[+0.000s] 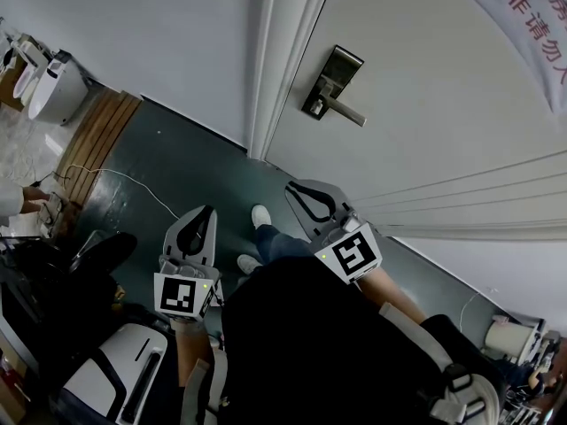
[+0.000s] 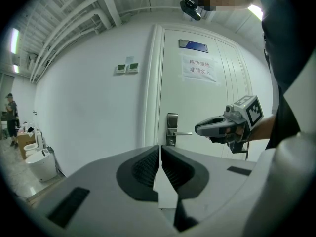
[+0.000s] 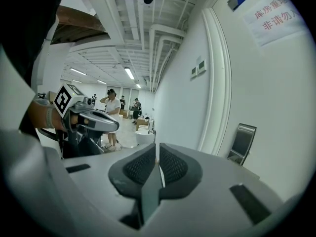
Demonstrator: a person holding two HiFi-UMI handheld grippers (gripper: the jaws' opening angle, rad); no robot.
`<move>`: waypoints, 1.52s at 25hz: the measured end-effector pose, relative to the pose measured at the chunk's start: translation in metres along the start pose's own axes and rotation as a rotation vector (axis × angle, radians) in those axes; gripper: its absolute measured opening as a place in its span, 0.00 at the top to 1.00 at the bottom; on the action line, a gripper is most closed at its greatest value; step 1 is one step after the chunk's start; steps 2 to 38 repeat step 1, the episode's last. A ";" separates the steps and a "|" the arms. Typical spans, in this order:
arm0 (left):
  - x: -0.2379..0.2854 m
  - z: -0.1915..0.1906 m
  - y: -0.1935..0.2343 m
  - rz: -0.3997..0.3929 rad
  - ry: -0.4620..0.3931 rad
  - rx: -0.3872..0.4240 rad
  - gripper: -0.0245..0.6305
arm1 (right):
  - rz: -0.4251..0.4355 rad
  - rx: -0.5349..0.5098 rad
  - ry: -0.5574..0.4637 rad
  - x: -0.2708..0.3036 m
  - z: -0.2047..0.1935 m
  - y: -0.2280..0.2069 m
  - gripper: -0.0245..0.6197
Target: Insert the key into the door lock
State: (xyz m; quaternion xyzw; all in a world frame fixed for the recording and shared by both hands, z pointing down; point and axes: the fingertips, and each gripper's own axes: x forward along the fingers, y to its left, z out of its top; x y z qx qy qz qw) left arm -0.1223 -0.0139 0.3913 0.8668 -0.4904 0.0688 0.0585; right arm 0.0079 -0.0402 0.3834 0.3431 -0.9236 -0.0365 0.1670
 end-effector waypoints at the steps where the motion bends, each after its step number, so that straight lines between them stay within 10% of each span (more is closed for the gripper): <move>1: 0.001 0.000 0.000 0.000 0.000 -0.002 0.95 | -0.001 -0.006 0.003 0.000 0.000 -0.002 0.93; 38: 0.001 0.000 0.000 0.000 0.000 -0.002 0.95 | -0.001 -0.006 0.003 0.000 0.000 -0.002 0.93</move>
